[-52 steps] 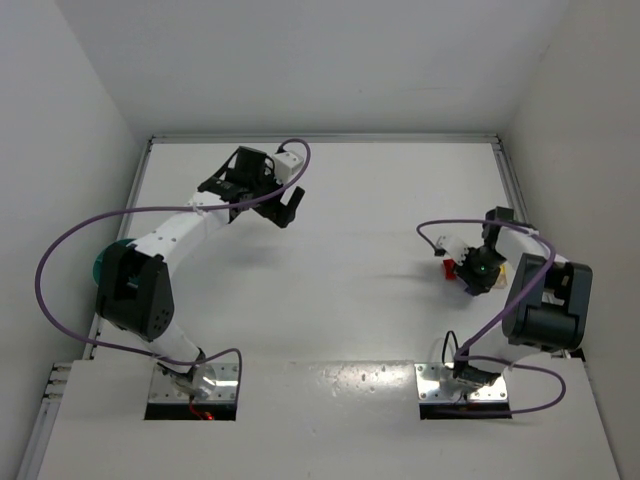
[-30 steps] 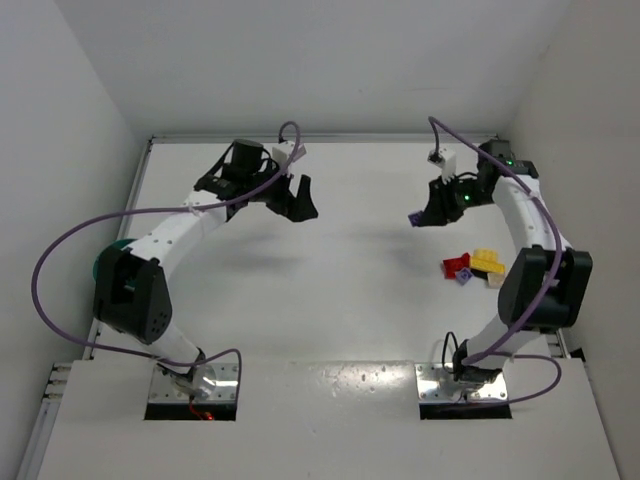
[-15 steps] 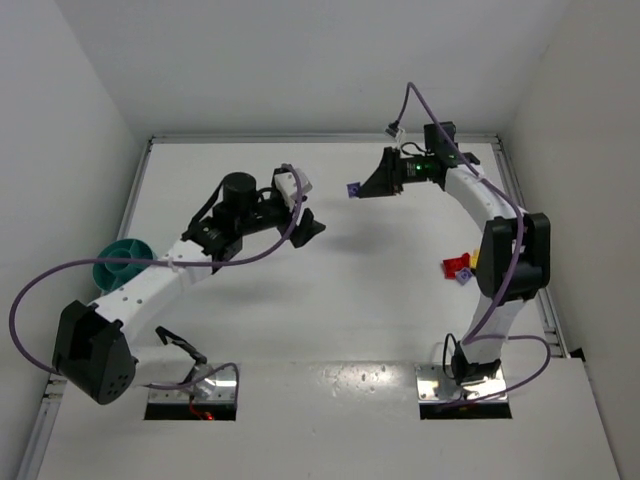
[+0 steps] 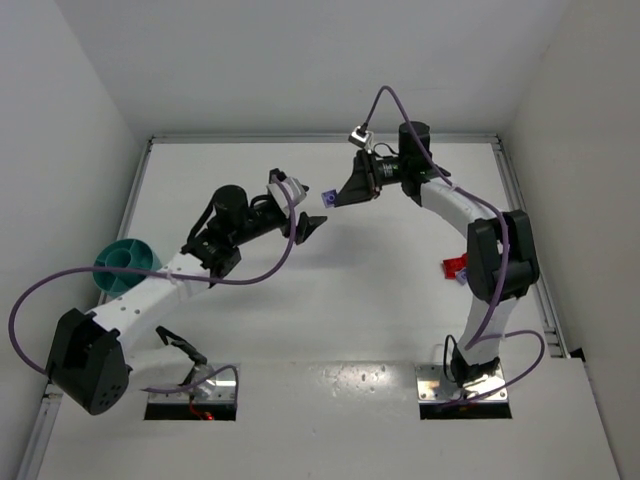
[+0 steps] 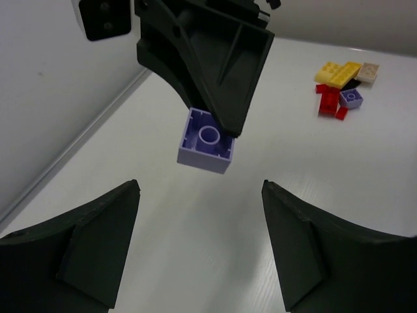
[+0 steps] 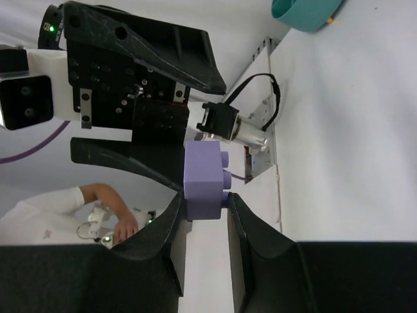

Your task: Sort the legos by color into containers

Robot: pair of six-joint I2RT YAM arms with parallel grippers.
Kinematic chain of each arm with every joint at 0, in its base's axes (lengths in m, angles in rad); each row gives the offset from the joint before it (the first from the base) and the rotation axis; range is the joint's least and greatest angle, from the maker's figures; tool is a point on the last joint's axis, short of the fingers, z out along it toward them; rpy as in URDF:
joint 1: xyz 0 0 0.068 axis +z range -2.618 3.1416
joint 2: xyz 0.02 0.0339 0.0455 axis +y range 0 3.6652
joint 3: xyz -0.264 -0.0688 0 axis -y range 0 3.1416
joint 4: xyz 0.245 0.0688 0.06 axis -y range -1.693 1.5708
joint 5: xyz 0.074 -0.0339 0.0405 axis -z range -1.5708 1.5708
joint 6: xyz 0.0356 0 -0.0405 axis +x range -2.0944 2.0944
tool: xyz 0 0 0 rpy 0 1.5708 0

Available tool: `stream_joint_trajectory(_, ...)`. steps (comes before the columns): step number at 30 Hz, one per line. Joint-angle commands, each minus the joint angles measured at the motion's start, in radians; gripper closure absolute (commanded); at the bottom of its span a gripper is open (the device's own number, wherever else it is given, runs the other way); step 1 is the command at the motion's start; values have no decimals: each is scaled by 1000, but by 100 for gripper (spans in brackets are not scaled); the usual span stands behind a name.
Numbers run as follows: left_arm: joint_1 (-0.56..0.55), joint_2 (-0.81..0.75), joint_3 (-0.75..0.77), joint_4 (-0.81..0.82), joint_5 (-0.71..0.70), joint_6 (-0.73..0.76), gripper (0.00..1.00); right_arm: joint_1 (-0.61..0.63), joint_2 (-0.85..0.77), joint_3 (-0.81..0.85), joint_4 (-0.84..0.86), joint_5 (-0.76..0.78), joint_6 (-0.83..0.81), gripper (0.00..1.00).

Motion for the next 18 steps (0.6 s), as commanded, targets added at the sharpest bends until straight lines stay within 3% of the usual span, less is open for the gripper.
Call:
stream_joint_trajectory(1, -21, -35, 1, 119, 5, 27, 19, 16, 3, -11, 122, -126, 74, 93)
stream_joint_trajectory(12, -49, -54, 1, 65, 68, 116, 33, 43, 12, 7, 182, -155, 125, 93)
stream_joint_trajectory(18, -49, -54, 1, 44, 21, 125, 33, 63, 12, 7, 204, -155, 136, 93)
